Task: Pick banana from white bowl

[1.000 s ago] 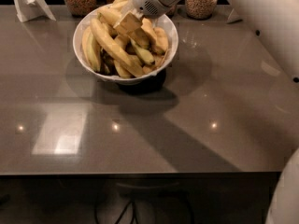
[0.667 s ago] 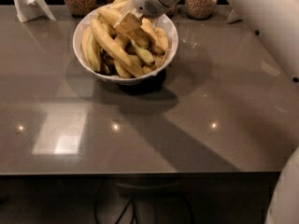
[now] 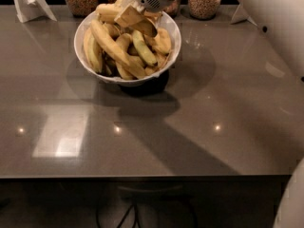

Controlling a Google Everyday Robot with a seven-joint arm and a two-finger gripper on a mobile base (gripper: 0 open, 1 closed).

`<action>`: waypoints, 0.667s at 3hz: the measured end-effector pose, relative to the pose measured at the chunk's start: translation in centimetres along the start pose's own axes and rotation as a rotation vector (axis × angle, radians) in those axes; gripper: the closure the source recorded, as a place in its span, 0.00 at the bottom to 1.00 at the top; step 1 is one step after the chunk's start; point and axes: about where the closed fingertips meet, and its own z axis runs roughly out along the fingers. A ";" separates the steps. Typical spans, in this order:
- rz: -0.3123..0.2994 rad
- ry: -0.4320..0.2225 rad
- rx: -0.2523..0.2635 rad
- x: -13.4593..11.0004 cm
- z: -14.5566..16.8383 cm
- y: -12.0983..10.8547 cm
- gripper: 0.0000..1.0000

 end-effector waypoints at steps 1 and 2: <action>-0.018 -0.008 0.028 -0.9 -1.4 -0.5 1.00; -0.038 -0.018 0.064 -1.8 -3.1 -1.2 1.00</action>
Offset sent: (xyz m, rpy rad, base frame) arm -0.0053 -0.0253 0.0612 0.0102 -0.1266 -0.0374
